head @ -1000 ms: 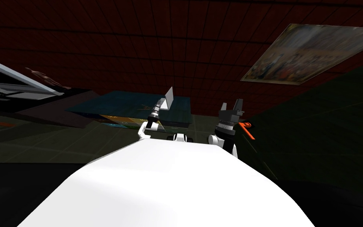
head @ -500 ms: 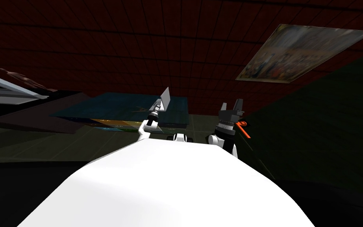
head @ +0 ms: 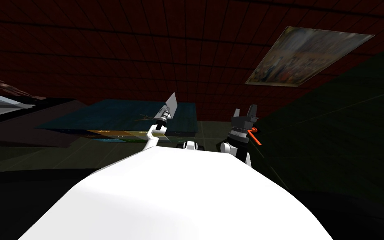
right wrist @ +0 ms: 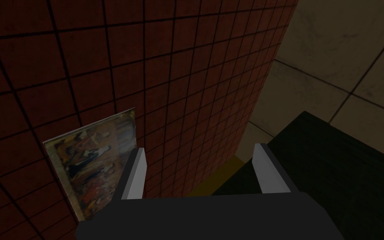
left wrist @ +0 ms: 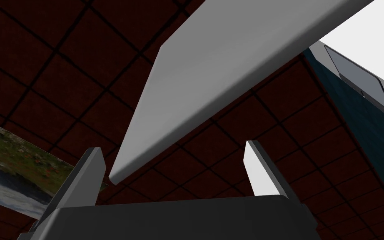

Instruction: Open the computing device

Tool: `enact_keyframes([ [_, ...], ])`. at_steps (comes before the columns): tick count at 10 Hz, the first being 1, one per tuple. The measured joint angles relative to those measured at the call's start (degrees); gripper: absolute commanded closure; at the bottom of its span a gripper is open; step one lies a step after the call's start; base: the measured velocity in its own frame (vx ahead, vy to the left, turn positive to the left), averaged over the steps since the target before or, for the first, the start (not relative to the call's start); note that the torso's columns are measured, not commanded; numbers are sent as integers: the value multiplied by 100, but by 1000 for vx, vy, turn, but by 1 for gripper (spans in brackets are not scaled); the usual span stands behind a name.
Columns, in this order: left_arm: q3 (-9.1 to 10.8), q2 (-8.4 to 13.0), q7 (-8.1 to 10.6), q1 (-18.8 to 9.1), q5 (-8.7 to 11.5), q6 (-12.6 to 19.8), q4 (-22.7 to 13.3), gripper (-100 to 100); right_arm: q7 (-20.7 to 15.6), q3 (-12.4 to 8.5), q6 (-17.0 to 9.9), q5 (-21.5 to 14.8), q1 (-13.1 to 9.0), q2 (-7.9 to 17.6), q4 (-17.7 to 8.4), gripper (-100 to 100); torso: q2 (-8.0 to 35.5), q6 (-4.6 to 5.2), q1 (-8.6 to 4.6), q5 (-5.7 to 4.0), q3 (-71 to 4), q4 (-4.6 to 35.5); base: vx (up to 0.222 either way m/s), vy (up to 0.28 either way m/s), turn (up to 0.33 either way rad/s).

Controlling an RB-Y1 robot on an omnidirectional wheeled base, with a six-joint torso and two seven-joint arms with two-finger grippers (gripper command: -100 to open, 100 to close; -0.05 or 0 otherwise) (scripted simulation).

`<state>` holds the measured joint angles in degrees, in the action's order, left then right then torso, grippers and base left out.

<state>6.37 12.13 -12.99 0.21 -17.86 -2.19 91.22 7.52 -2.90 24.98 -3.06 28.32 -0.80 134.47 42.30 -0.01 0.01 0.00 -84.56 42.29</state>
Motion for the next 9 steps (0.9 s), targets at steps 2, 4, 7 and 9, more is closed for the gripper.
enact_keyframes([
  [2, 70, 37, -56, -168, -67, 100, -264, -100, 0, 0, 0, 0, 0, 0, 0, 0, 0, 1, 0, 0, 0, 0, 24, -27, -61],
  [4, 96, 73, -92, -222, -104, 192, -349, -100, 0, 0, 0, 0, 0, 0, 0, 0, 3, 0, 3, 1, 1, 0, 6, -7, -9],
  [7, 103, 52, -65, -266, -45, 208, -388, 100, 0, -1, 0, 0, 0, 1, 0, 0, 8, 2, 30, 26, 6, 8, -11, 59, 28],
  [9, 168, -80, 125, -403, 151, 234, -419, 100, 0, -1, 0, 0, -1, 1, -1, 0, -13, 24, 28, 41, -4, -29, -25, 102, 13],
])
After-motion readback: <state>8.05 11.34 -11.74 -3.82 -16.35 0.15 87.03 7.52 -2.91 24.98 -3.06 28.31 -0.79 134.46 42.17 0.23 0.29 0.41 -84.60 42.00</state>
